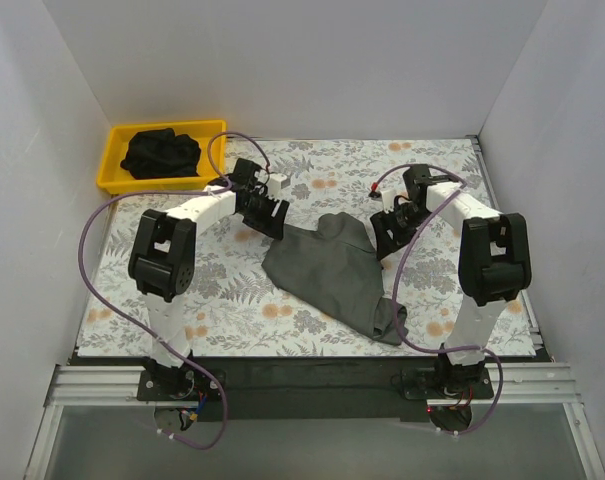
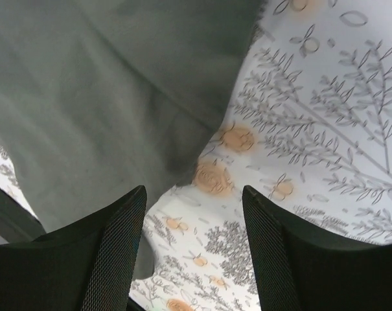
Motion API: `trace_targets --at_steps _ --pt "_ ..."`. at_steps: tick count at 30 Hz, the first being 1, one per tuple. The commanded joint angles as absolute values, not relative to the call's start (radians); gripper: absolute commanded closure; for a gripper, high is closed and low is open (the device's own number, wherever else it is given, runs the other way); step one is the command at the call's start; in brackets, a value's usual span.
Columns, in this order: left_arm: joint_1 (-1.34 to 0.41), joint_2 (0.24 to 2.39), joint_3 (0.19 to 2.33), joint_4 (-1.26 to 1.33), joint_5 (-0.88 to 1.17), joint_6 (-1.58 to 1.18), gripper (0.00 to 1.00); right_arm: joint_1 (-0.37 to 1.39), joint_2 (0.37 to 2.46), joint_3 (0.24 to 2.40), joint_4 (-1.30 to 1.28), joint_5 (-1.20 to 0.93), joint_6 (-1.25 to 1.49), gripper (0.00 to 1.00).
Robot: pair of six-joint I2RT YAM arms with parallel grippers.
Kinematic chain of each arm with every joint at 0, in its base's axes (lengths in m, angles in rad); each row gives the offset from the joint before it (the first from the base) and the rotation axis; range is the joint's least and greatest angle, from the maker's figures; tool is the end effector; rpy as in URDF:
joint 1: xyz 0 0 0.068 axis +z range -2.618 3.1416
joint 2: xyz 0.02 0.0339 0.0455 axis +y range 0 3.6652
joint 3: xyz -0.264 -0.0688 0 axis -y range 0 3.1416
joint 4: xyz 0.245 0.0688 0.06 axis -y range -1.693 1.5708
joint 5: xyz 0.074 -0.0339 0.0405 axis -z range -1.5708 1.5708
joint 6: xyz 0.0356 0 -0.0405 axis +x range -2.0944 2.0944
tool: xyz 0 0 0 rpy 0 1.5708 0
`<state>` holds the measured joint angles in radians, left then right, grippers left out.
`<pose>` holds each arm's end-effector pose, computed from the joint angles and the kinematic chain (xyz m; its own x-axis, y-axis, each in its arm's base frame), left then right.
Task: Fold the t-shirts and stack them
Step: Flatten the tshirt out
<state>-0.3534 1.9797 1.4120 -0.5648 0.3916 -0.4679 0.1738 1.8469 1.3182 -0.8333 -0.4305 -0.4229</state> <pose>0.3792 -0.1544 0.1778 -0.9710 -0.0861 -0.2229 0.0380 0.8653 -0.4999 0.3479 0.0762 0.1917 -0.7792 -0.5155 -0.3566 -0.6164 0.7331 0.2872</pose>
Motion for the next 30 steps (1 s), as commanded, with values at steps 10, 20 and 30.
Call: trace_targets --at_steps 10,20,30 --pt "-0.351 2.111 1.589 -0.54 0.433 -0.554 0.39 0.198 1.991 1.459 -0.821 -0.505 -0.37 0.35" --pt "-0.351 2.071 1.552 -0.523 0.448 -0.595 0.39 0.219 2.184 1.778 -0.788 -0.445 -0.313 0.43" --pt "-0.344 2.083 1.536 -0.529 0.419 -0.597 0.31 0.249 2.255 1.763 -0.802 -0.56 -0.305 0.42"
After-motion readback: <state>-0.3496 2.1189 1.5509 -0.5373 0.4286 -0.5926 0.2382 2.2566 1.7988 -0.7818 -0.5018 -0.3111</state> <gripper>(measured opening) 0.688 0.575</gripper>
